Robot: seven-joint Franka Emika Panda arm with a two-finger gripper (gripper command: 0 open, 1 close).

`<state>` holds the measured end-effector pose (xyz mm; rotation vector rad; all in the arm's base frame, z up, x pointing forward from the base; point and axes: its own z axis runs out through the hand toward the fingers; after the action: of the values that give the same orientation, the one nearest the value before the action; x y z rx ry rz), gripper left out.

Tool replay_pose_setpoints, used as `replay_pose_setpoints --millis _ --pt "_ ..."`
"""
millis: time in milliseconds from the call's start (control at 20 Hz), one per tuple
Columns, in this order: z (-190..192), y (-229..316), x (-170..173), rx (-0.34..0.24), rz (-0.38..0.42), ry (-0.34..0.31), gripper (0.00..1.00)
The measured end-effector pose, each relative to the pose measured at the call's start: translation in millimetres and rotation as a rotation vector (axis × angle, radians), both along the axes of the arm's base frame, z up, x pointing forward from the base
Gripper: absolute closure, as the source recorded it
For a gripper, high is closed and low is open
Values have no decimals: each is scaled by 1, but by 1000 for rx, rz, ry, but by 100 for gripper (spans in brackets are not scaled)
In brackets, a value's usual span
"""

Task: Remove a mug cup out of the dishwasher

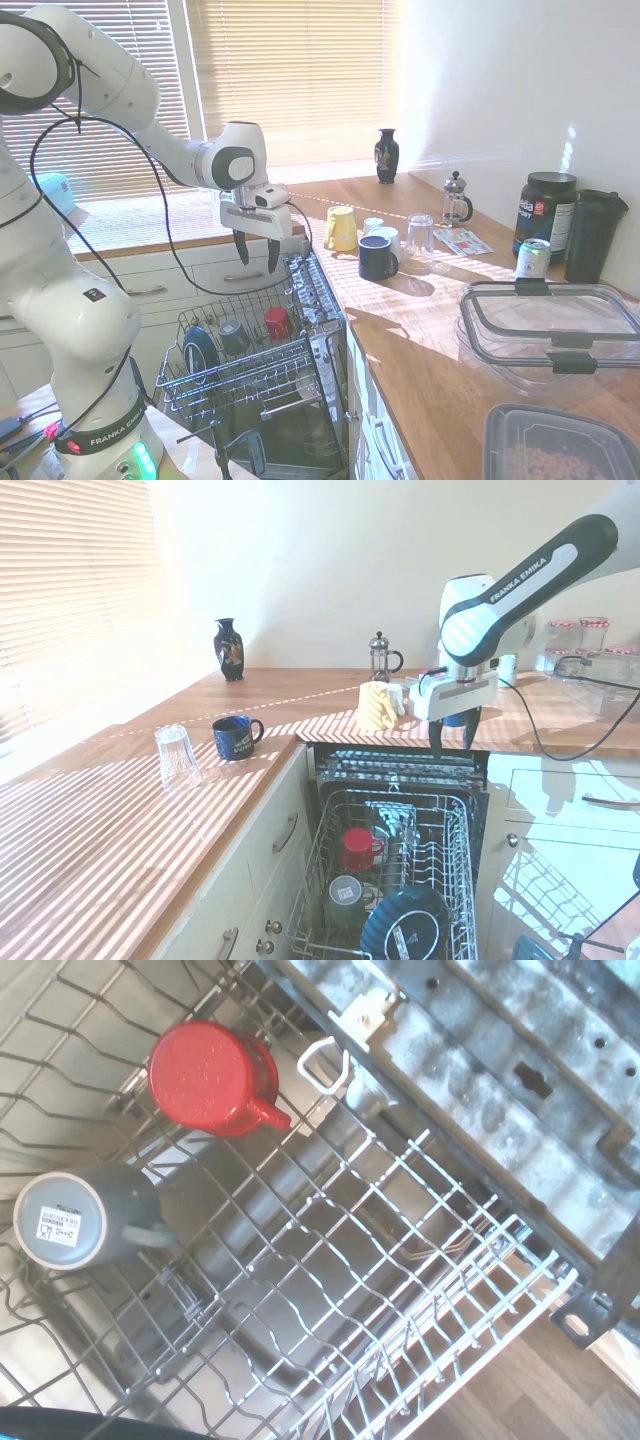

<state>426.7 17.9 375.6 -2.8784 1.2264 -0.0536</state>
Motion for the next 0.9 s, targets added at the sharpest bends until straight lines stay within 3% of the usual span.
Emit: replay_pose_setpoints --millis 150,450,900 --pt "-2 0 0 -4 11 -13 0" --pt "-14 22 1 -44 140 -37 0" --pt "-75 81 37 -69 330 -20 0"
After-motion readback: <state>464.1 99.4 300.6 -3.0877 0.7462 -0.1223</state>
